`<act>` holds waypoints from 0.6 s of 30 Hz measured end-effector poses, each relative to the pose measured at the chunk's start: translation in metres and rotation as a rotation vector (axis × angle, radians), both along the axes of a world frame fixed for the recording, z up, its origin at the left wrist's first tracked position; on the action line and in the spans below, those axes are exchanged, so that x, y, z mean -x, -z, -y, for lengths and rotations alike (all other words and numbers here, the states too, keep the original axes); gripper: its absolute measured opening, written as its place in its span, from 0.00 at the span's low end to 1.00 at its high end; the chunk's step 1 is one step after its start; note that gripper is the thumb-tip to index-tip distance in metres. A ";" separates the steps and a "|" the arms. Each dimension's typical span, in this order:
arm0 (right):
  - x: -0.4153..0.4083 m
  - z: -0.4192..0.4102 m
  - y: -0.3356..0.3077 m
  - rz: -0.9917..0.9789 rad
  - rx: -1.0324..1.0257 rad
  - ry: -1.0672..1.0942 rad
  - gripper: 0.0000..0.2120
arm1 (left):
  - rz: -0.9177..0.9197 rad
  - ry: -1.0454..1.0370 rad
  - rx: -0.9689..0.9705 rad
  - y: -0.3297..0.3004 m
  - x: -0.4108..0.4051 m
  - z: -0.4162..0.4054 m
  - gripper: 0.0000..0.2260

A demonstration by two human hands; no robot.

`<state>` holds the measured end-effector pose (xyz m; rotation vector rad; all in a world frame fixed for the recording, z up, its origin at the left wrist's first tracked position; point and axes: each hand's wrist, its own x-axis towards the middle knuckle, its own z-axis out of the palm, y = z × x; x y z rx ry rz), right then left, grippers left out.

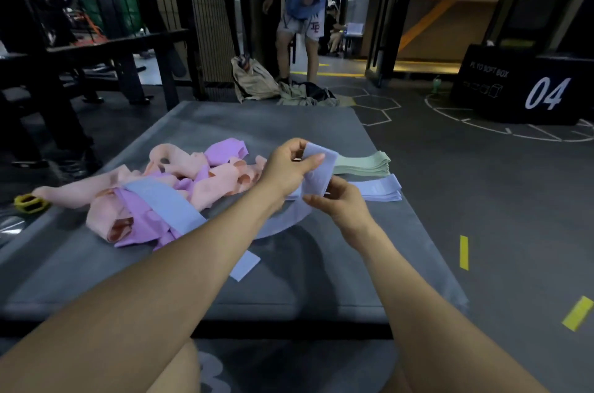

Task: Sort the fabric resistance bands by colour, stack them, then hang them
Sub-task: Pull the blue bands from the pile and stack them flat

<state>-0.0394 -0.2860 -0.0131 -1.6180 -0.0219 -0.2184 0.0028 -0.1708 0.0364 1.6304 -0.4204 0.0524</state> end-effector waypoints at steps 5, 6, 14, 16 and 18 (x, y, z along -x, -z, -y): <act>-0.006 0.000 -0.027 0.075 0.075 0.071 0.05 | -0.070 0.018 0.156 -0.035 -0.003 -0.011 0.11; -0.008 0.004 -0.032 0.075 0.123 0.057 0.05 | -0.064 0.046 0.140 -0.042 -0.004 -0.014 0.11; 0.005 0.022 -0.065 0.029 0.283 -0.192 0.04 | -0.015 0.038 -0.052 -0.079 -0.010 -0.014 0.03; 0.008 0.022 -0.051 -0.058 0.391 -0.239 0.08 | -0.047 -0.024 0.023 -0.082 -0.015 -0.011 0.05; 0.010 0.024 -0.031 -0.130 0.507 -0.202 0.08 | -0.067 -0.054 0.079 -0.083 -0.021 -0.010 0.06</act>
